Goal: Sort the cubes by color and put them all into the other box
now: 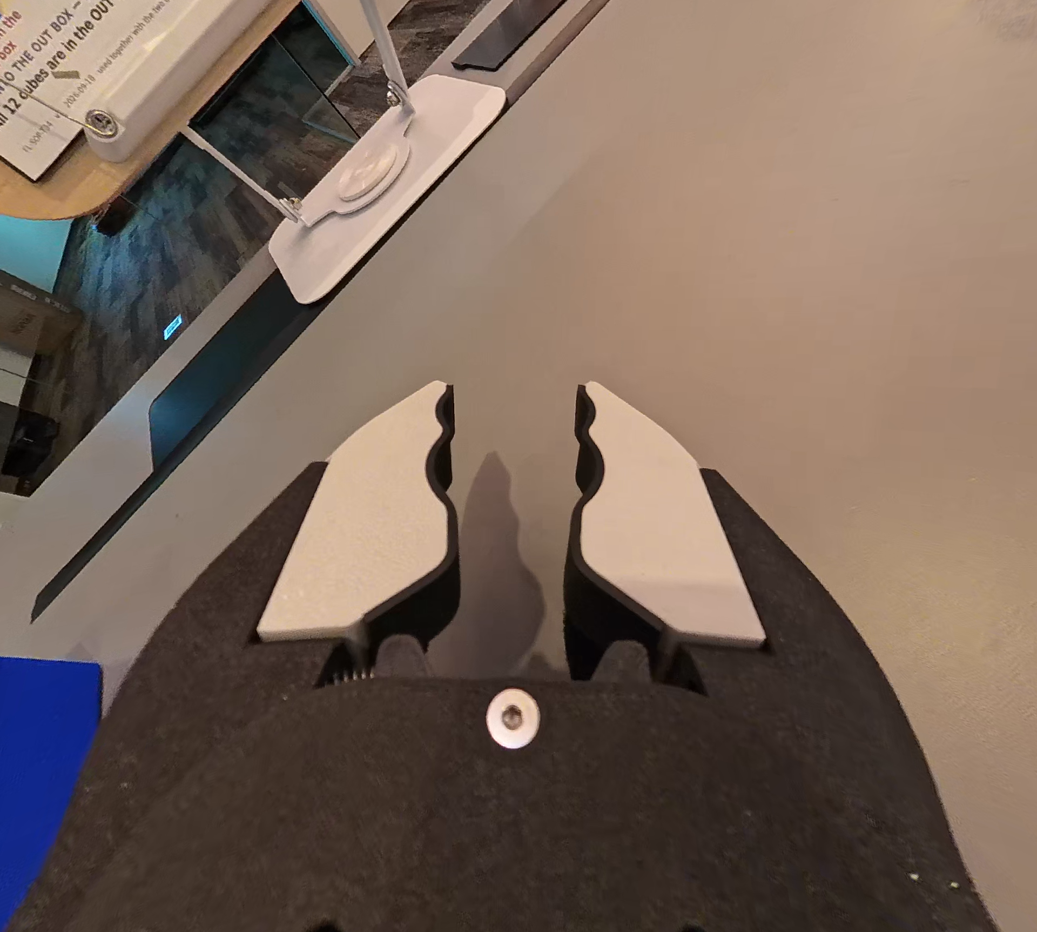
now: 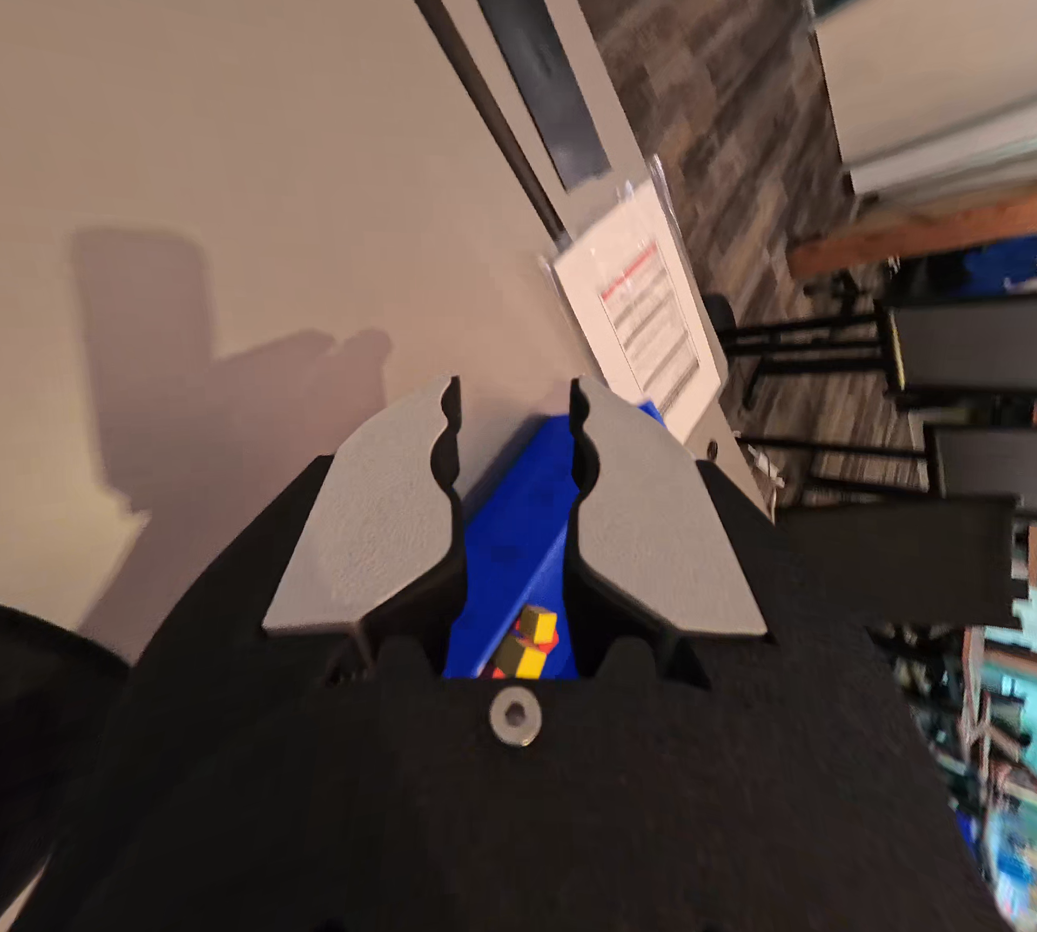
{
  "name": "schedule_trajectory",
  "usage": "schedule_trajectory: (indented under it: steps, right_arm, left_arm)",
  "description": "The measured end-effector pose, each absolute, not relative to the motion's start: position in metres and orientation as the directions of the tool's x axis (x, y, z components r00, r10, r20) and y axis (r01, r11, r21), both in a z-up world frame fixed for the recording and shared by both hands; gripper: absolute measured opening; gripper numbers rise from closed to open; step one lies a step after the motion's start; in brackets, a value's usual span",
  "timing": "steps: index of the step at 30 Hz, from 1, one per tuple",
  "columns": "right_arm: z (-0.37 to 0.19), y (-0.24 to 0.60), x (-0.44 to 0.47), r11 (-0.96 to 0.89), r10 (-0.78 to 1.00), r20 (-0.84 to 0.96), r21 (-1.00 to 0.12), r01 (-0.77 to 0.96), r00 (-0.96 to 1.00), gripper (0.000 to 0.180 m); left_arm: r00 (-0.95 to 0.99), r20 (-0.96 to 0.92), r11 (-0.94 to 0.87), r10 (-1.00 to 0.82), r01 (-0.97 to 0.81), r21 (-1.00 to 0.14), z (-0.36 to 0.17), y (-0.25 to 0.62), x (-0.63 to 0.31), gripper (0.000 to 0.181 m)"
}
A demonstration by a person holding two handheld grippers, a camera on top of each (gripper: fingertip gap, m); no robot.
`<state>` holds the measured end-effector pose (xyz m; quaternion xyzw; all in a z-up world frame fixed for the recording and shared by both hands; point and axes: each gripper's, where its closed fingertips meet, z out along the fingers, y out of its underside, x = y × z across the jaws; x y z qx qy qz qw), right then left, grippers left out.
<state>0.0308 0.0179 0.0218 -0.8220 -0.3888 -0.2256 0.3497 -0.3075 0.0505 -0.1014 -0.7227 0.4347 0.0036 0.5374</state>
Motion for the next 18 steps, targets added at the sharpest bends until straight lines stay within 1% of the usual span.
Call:
schedule_trajectory:
  steps: [6,10,15,18]
  right_arm:
    - [0.014,0.017,-0.064,-0.255,0.630,0.662,-0.318,0.913,0.406,0.035]
    - [0.002,0.010,-0.111,-0.153,0.700,0.643,-0.290,0.945,0.311,0.035]
    - [-0.011,0.004,-0.145,-0.082,0.750,0.615,-0.279,0.957,0.244,0.035]
    - [-0.017,0.002,-0.154,-0.068,0.768,0.599,-0.276,0.959,0.227,0.035]
  left_arm:
    - [0.634,-0.469,-0.057,-0.615,-0.629,-0.775,-0.101,0.053,-0.313,0.041]
    - [0.648,-0.459,-0.067,-0.608,-0.618,-0.783,-0.099,0.055,-0.316,0.041]
    - [0.670,-0.453,-0.068,-0.588,-0.599,-0.798,-0.088,0.058,-0.323,0.041]
    - [0.687,-0.467,-0.058,-0.556,-0.593,-0.803,-0.070,0.061,-0.333,0.040]
